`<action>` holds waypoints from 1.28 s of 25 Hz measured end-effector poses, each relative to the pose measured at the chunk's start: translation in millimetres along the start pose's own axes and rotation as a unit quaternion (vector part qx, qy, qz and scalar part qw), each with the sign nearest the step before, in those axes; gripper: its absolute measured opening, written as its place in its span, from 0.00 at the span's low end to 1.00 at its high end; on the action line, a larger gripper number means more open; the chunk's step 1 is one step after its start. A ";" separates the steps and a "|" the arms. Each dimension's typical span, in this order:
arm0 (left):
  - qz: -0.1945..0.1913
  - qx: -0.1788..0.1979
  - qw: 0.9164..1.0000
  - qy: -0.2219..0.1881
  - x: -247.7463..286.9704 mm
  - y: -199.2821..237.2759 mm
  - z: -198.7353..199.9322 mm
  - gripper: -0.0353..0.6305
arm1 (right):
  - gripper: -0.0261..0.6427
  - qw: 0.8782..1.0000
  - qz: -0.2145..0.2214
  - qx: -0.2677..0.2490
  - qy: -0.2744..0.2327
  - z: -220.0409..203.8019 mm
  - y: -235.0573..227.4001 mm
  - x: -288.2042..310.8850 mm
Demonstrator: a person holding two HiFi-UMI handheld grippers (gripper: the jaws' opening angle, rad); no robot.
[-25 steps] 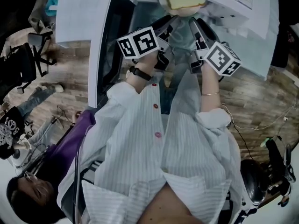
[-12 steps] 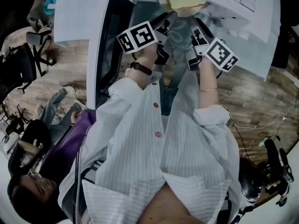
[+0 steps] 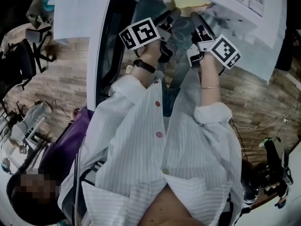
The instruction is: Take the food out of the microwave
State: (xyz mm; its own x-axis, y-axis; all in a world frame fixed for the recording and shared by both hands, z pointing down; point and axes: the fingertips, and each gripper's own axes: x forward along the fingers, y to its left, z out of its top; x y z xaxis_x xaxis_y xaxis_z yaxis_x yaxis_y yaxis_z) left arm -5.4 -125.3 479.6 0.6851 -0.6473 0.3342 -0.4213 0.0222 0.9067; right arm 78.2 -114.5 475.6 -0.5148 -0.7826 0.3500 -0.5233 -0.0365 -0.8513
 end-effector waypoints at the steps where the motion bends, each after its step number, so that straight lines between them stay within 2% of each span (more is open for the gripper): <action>1: -0.001 -0.002 1.000 0.000 0.2 0.0 -0.3 0.33 | 0.30 1.000 0.003 0.007 0.000 0.0 0.0 1.6; 10: -0.023 -0.026 0.999 0.010 2.2 -4.8 -5.8 0.33 | 0.30 0.998 0.006 0.066 -0.009 -0.7 -3.3 8.2; 12: -0.027 -0.031 0.999 0.013 2.6 -6.6 -8.5 0.33 | 0.29 0.997 0.022 0.069 -0.012 1.1 -0.4 10.3; 16: -0.027 -0.041 0.999 0.014 3.8 -6.1 -12.1 0.33 | 0.16 0.997 0.014 0.078 -0.016 1.9 -4.2 9.1; 21: -0.028 -0.060 0.998 0.013 4.9 -4.6 -13.1 0.32 | 0.14 0.995 0.010 0.100 -0.019 1.0 -10.5 6.8; 24: -0.032 -0.061 0.998 0.011 4.6 -6.5 -12.4 0.29 | 0.13 0.993 0.005 0.113 -0.020 0.0 -13.1 5.7; 28: -0.038 -0.056 0.998 0.005 4.2 -12.2 -10.6 0.17 | 0.12 0.990 0.023 0.135 -0.023 -1.6 -10.1 7.5; 32: -0.037 -0.076 0.996 0.002 2.8 -8.5 -11.3 0.11 | 0.11 0.987 0.032 0.157 -0.023 -3.6 -10.0 7.5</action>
State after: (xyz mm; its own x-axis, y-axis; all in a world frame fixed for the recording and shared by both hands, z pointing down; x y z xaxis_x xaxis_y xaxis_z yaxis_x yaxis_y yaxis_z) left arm 6.8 -118.6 475.8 0.7130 -0.6489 0.2656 -0.2743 0.0905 0.9574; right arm 77.1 -117.7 488.2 -0.5047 -0.8165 0.2806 -0.2517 -0.1717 -0.9524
